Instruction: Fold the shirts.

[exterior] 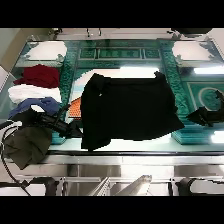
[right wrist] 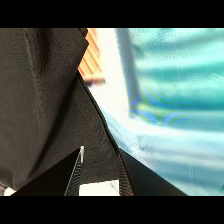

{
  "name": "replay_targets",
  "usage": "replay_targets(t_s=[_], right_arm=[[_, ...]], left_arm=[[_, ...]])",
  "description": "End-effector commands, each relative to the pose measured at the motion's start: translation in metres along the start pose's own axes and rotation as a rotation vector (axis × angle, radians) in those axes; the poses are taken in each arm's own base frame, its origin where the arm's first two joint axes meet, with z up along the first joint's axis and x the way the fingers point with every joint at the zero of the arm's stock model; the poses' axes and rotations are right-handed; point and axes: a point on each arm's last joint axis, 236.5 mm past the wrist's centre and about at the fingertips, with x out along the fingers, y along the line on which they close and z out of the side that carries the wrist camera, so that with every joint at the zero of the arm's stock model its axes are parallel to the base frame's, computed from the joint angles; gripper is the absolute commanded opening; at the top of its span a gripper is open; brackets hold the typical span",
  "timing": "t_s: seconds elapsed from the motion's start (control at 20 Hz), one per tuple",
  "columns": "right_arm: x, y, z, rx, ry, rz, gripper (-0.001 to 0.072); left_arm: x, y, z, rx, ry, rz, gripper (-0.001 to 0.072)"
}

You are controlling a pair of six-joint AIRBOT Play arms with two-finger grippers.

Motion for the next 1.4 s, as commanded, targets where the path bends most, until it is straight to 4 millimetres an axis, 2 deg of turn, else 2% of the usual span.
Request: replay_targets(t_s=[0.0, 0.1, 0.3, 0.35, 0.4, 0.6, 0.65, 0.7, 0.75, 0.9, 1.05, 1.1, 1.2, 1.25, 1.35], right_arm=[[0.0, 0.001, -0.002, 0.002, 0.006, 0.006, 0.0275], [0.0, 0.002, -0.003, 0.002, 0.012, 0.01, 0.0275], [0.0, 0.002, -0.003, 0.002, 0.012, 0.01, 0.0274], [0.0, 0.002, -0.003, 0.002, 0.012, 0.01, 0.0274], [0.0, 0.002, -0.003, 0.002, 0.012, 0.01, 0.0275], [0.003, -0.01, -0.008, -0.003, 0.035, -0.028, 0.028], [0.006, -0.013, -0.008, 0.0, 0.041, -0.032, 0.0351], [0.009, -0.013, -0.009, 0.001, 0.049, -0.031, 0.0384], [0.014, -0.013, -0.011, 0.0, 0.062, -0.028, 0.0383], [0.038, -0.001, -0.02, -0.029, 0.136, -0.012, 0.0382], [0.064, 0.017, -0.033, -0.076, 0.22, 0.005, 0.0381], [0.069, 0.023, -0.037, -0.088, 0.242, 0.015, 0.037], [0.073, 0.036, -0.047, -0.111, 0.293, 0.04, 0.0089], [0.071, 0.041, -0.05, -0.117, 0.31, 0.054, 0.0022], [0.065, 0.063, -0.047, -0.12, 0.309, 0.124, 0.0022]], left_arm=[[0.006, -0.002, 0.011, 0.024, -0.033, -0.015, 0.0211], [0.019, -0.012, 0.01, 0.05, -0.009, -0.049, 0.0212], [0.039, -0.02, -0.001, 0.049, 0.068, -0.076, 0.0194], [0.041, -0.02, -0.003, 0.056, 0.077, -0.073, 0.0118], [0.04, -0.022, -0.003, 0.068, 0.076, -0.075, 0.0008], [0.018, -0.03, 0.004, 0.085, 0.012, -0.081, 0.0016], [0.011, -0.033, 0.004, 0.09, -0.003, -0.09, 0.0015], [0.002, -0.038, 0.004, 0.092, -0.022, -0.101, 0.0015], [-0.006, -0.047, 0.006, 0.096, -0.045, -0.126, 0.0015], [-0.03, -0.067, 0.013, 0.141, -0.139, -0.144, 0.0015], [-0.042, -0.068, 0.016, 0.154, -0.184, -0.135, 0.0015], [-0.043, -0.068, 0.017, 0.15, -0.187, -0.137, 0.0015], [-0.046, -0.066, 0.018, 0.142, -0.197, -0.139, 0.0015], [-0.047, -0.065, 0.019, 0.137, -0.203, -0.14, 0.0015], [-0.056, -0.068, 0.023, 0.126, -0.224, -0.173, 0.0015]])
